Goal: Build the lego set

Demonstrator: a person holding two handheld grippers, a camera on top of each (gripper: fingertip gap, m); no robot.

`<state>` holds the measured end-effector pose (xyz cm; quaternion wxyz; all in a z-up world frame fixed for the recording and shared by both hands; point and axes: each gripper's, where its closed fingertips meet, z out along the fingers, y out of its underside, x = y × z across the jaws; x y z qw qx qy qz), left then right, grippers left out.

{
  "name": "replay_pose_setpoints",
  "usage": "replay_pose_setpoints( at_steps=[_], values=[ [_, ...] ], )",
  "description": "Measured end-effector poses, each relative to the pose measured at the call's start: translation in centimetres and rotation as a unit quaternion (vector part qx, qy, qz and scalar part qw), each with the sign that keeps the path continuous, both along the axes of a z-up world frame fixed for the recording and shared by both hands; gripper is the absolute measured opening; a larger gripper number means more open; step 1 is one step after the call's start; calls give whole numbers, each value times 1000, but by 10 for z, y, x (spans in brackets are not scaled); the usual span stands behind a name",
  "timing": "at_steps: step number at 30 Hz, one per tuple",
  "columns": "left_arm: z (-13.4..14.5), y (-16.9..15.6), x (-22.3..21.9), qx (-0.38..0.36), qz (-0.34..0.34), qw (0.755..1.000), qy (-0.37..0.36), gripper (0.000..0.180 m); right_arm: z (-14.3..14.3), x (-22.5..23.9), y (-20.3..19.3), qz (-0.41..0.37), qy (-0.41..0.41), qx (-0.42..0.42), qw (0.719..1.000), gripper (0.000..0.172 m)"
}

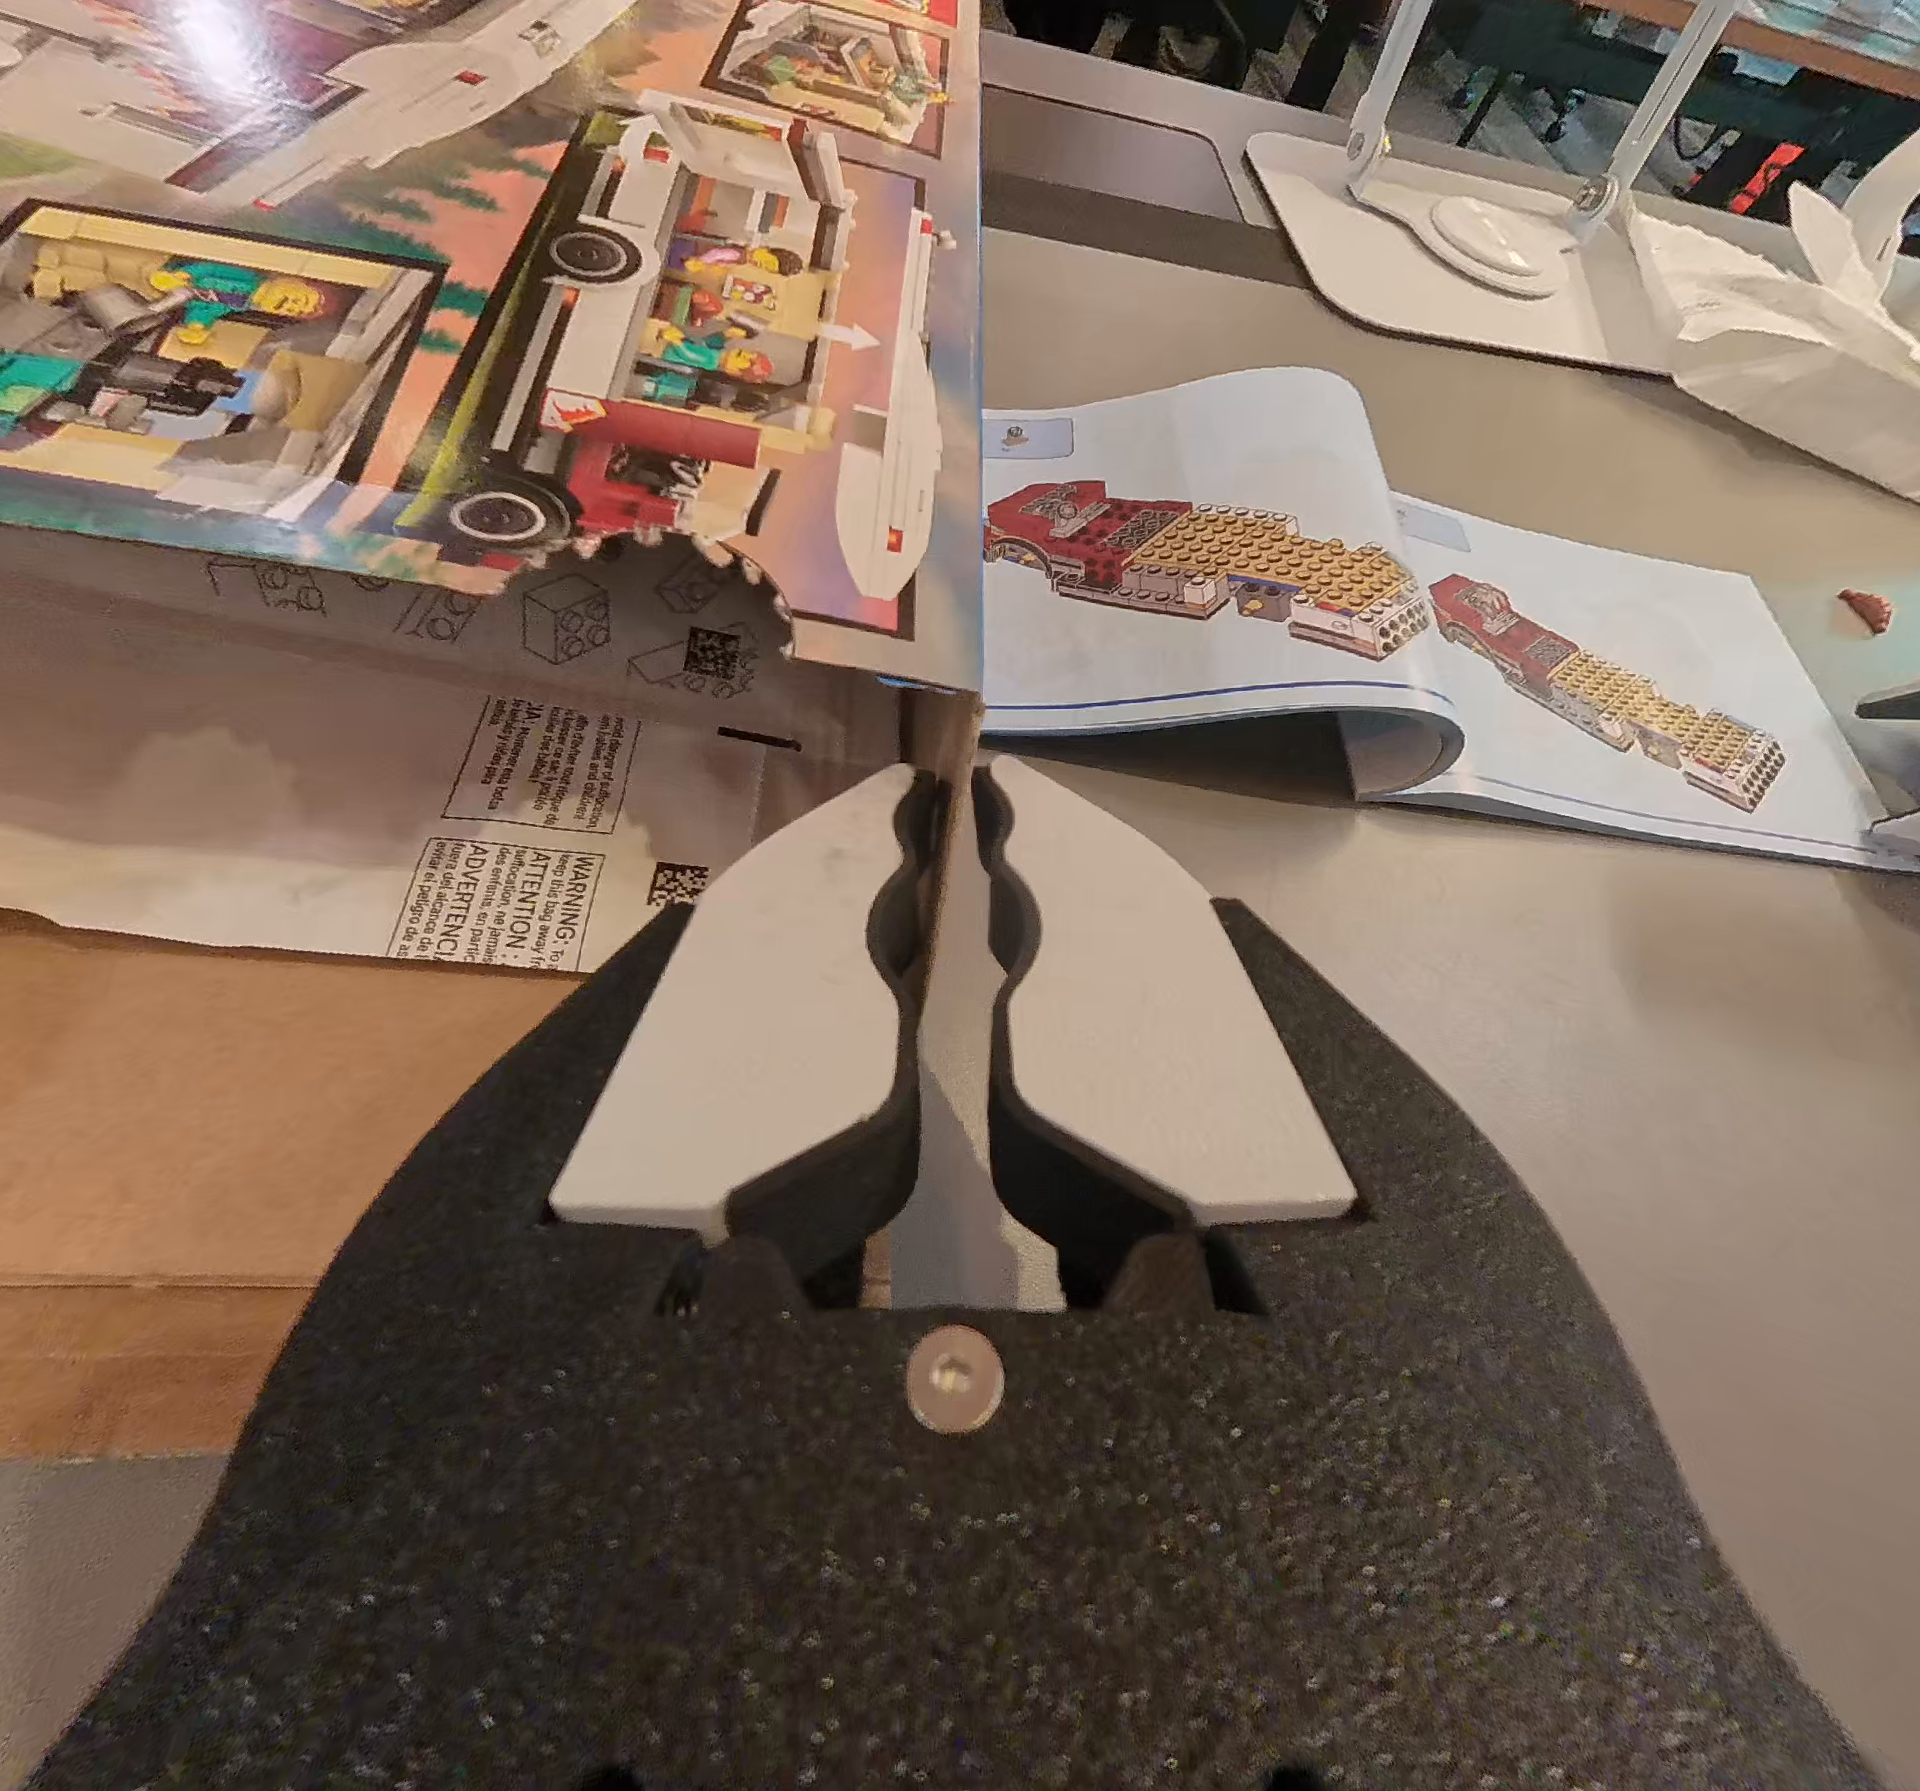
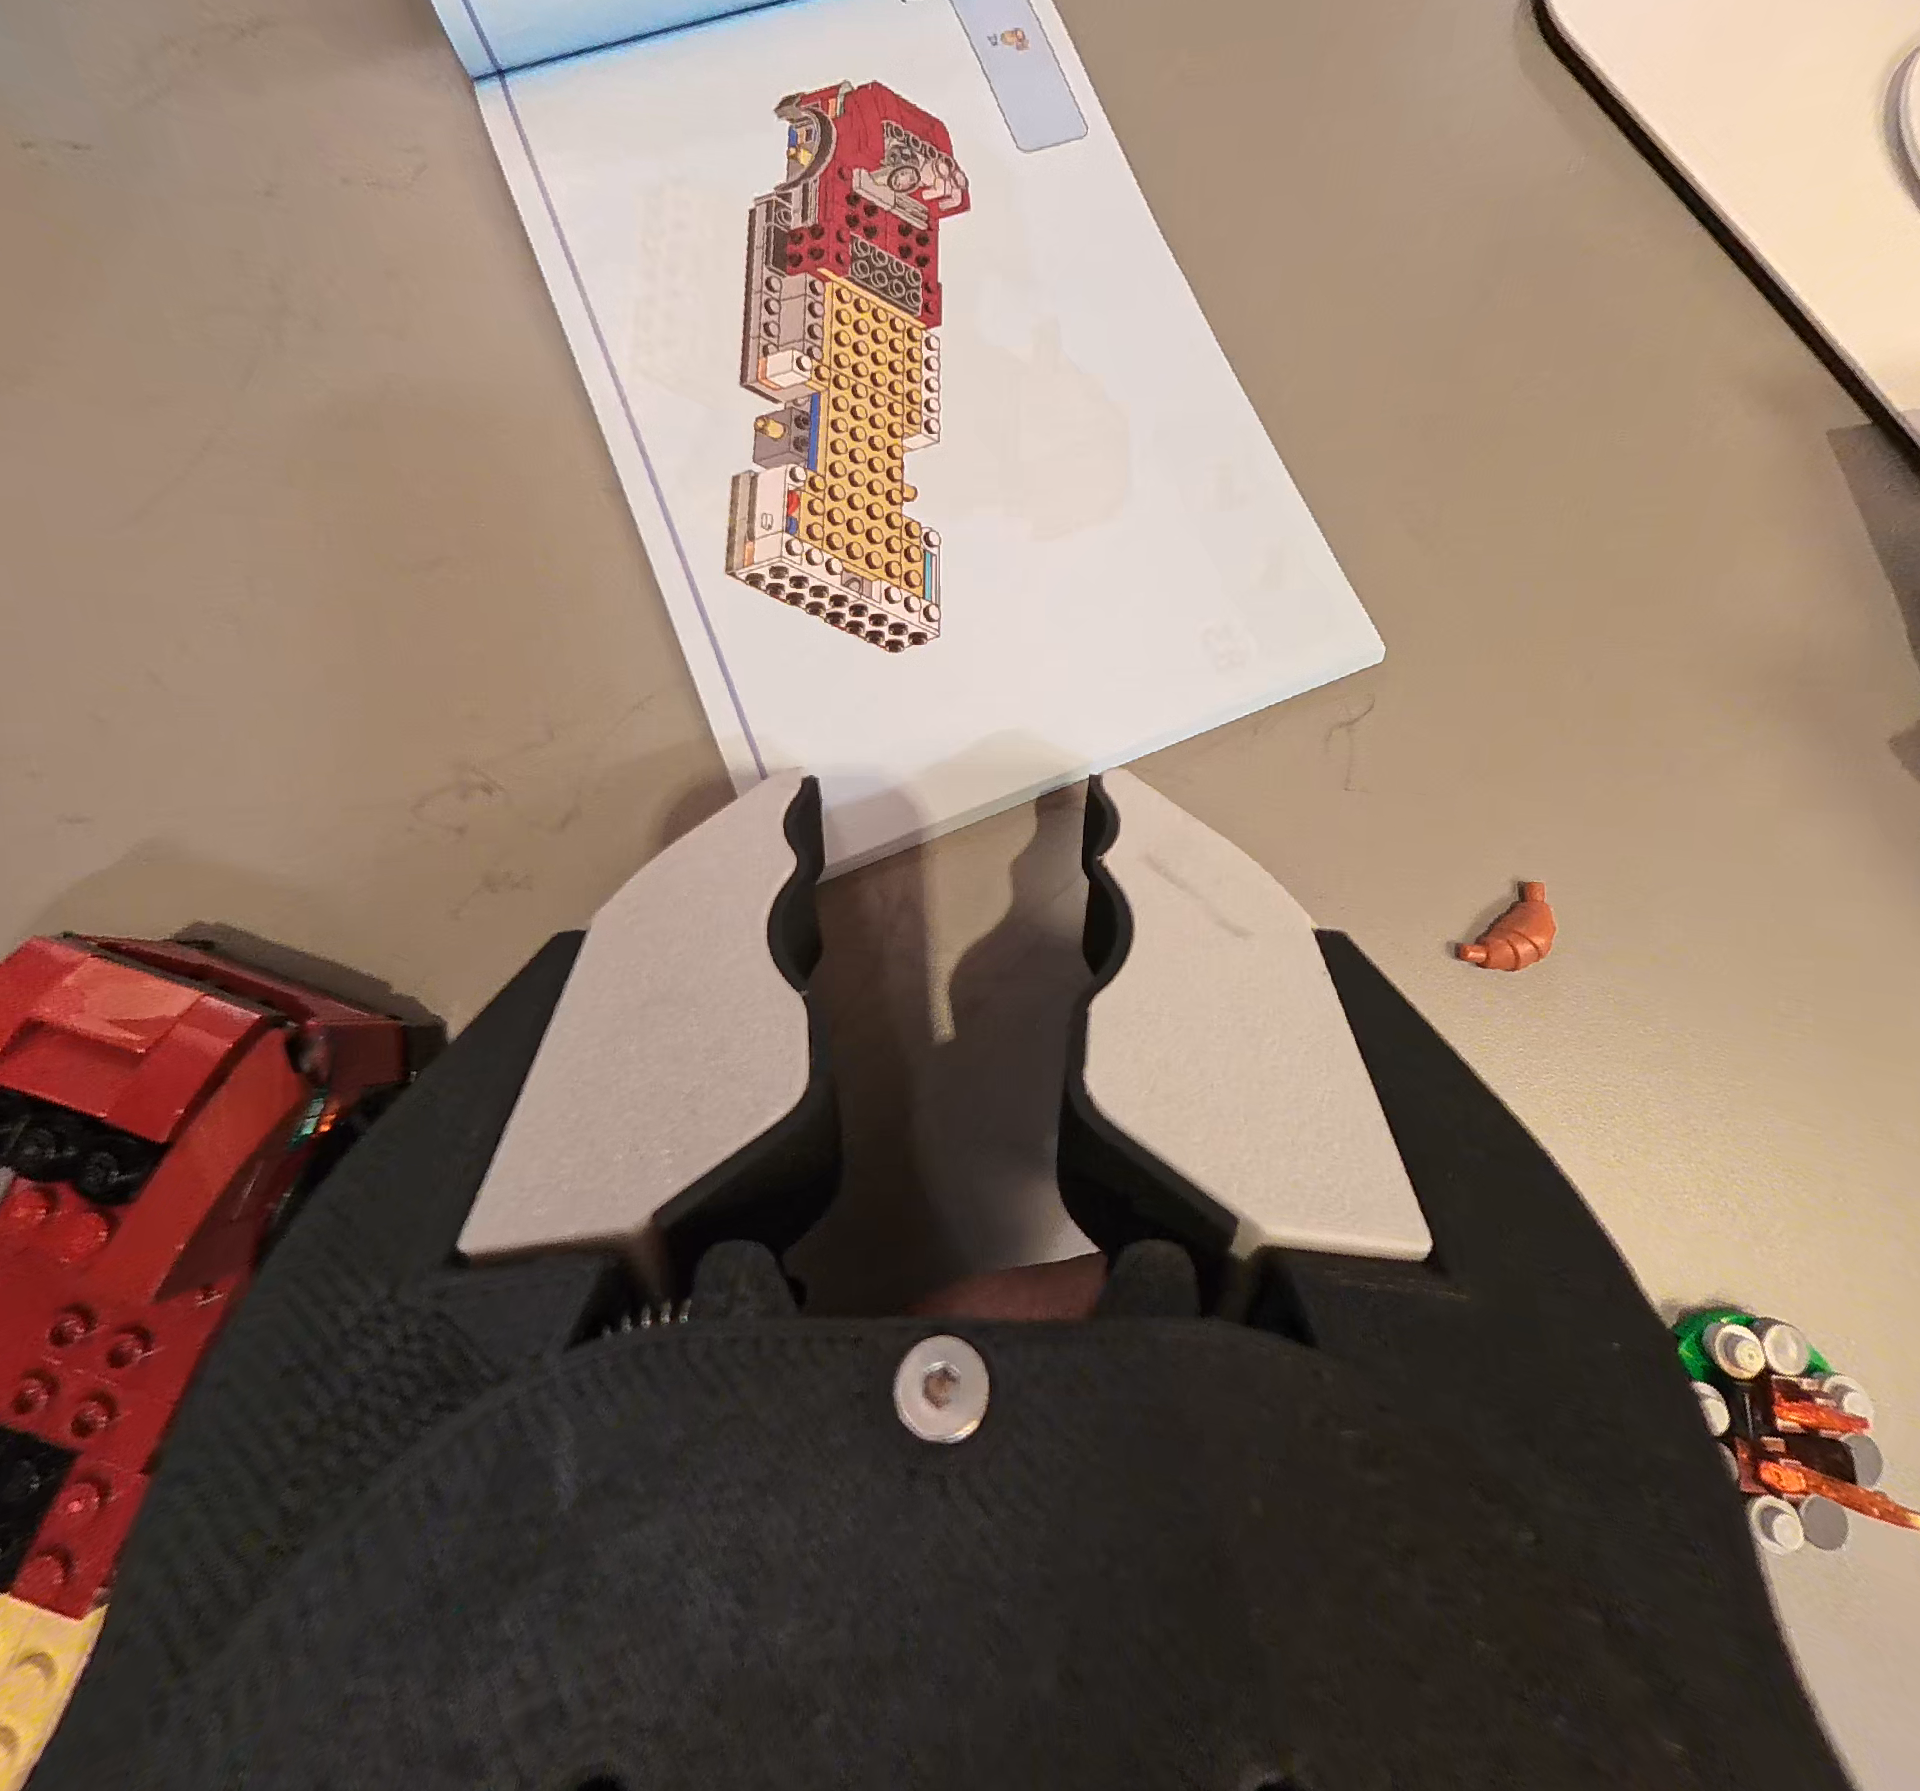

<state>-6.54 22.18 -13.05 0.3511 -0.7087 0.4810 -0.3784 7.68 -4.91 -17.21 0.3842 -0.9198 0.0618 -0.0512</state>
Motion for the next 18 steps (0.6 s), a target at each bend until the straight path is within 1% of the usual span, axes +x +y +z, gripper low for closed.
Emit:
replay_pose_setpoints(
  at_steps=[6,9,12,14,15,18],
  values=[
    [-1,1,-10,9,15,1000,6,33,0,-1,0,1,-1,0,1000,49],
    [-3,0,-23,21,31,999,17,39,0,-1,-1,1,-4,1,1000,50],
    [0,-7,-35,30,33,999,12,39,2,-3,-3,-5,-6,6,1000,51],
    [4,-14,-38,41,23,999,10,41,3,-7,-8,-11,6,10,1000,51],
    [4,-20,-39,44,15,999,10,45,4,-11,-11,-13,11,10,1000,51],
    [5,-37,-37,52,-5,998,17,54,8,-24,-28,-19,1,1,1000,51]
  ],
)
